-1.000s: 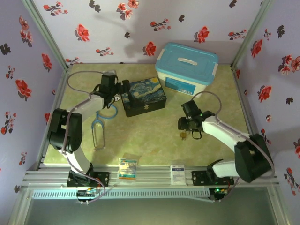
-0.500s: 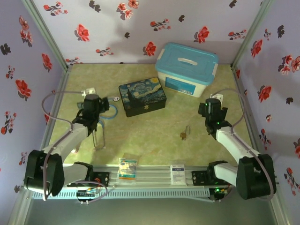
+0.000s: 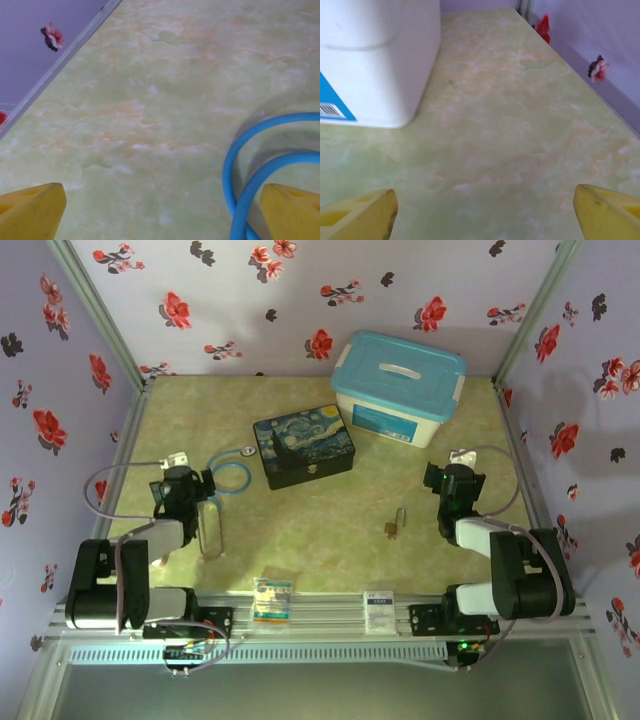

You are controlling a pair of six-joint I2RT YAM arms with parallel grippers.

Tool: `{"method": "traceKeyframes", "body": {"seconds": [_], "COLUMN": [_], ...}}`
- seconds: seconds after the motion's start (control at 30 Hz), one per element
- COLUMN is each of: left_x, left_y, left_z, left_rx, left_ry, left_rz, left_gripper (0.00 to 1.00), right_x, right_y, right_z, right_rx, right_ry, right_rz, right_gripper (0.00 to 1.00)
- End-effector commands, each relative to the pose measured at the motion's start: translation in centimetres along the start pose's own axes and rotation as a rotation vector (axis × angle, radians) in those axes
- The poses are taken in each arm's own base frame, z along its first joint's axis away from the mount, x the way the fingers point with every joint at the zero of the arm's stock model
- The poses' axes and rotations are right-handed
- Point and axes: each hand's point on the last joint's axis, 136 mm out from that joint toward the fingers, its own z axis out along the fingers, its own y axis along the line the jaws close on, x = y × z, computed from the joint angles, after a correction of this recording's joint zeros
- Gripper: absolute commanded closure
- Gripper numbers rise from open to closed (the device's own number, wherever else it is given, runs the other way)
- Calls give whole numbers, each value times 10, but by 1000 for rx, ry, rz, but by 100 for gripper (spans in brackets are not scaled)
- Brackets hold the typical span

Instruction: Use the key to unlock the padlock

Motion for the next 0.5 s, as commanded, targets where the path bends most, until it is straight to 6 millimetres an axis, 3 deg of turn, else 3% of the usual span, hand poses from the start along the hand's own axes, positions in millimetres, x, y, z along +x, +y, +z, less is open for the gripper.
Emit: {"method": "traceKeyframes", "body": {"seconds": [0.0, 0.07, 0.17, 0.23, 0.33, 0.47], "left_x": [-44, -46, -31, -26, -27, -26], "left_y": [-9, -15, -16, -17, -20, -20], "left_z": [2, 7, 22, 24, 28, 29], "left_rx": [48, 78, 94, 100, 115, 123], "left_ry": [-173, -210, -205, -173, -165, -162], "left_rz": [15, 54, 33, 42, 48, 44], "left_gripper": [0, 0, 0, 0, 0, 0], "right_x": [-24, -23, -2, -9, -3, -4], "right_y": [9, 0, -6, -5, -1, -5], "right_z": [-2, -1, 10, 13, 30, 28], "right_rx": [-56, -18, 1, -8, 2, 14], "right_ry": [-100, -167, -156, -201, -48, -66], "right_rz": [33, 56, 81, 89, 64, 78], "right_gripper": [9, 8, 8, 5, 2, 1]}}
